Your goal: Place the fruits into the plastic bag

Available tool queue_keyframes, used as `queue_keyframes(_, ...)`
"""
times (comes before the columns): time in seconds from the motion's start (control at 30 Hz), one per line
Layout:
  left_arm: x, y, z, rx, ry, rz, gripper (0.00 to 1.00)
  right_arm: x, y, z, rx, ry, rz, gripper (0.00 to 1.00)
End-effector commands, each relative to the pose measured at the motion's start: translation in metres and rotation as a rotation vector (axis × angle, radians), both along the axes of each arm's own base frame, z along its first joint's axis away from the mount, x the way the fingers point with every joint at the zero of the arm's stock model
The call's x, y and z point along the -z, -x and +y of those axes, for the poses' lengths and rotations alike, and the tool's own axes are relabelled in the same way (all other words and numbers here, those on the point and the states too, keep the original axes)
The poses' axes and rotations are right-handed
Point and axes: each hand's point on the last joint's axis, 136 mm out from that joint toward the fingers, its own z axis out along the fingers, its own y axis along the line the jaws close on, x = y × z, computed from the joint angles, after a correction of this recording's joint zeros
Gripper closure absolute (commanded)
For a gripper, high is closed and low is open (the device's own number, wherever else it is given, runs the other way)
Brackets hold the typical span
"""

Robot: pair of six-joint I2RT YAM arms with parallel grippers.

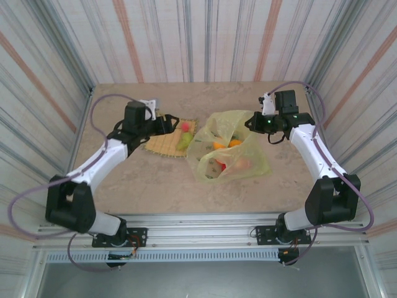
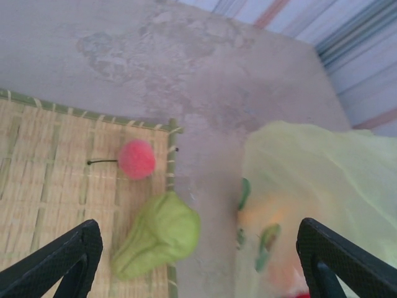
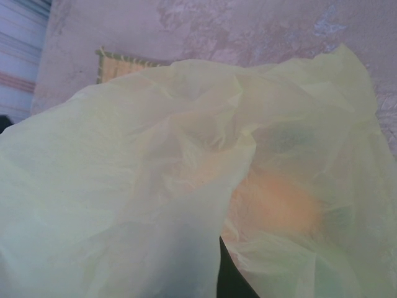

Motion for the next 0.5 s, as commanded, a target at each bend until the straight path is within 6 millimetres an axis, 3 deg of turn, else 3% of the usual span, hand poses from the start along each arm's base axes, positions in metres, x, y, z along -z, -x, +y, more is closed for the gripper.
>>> queue_keyframes(0.0, 0.026, -0.02, 0.003, -0.046, -0.074, 0.083, 0.15, -0.004, 0.004, -0.006, 0.009, 0.019, -0.01, 1.0)
queue_keyframes(0.13, 0.053, -0.042, -0.008, -0.014, -0.17, 0.129, 0.16, -0.004, 0.004, -0.005, 0.013, 0.02, -0.007, 1.0)
queue_keyframes(0.47, 0.089, -0.073, -0.049, 0.097, -0.386, 0.156, 0.17, -0.001, 0.004, -0.003, 0.007, 0.023, 0.0, 1.0)
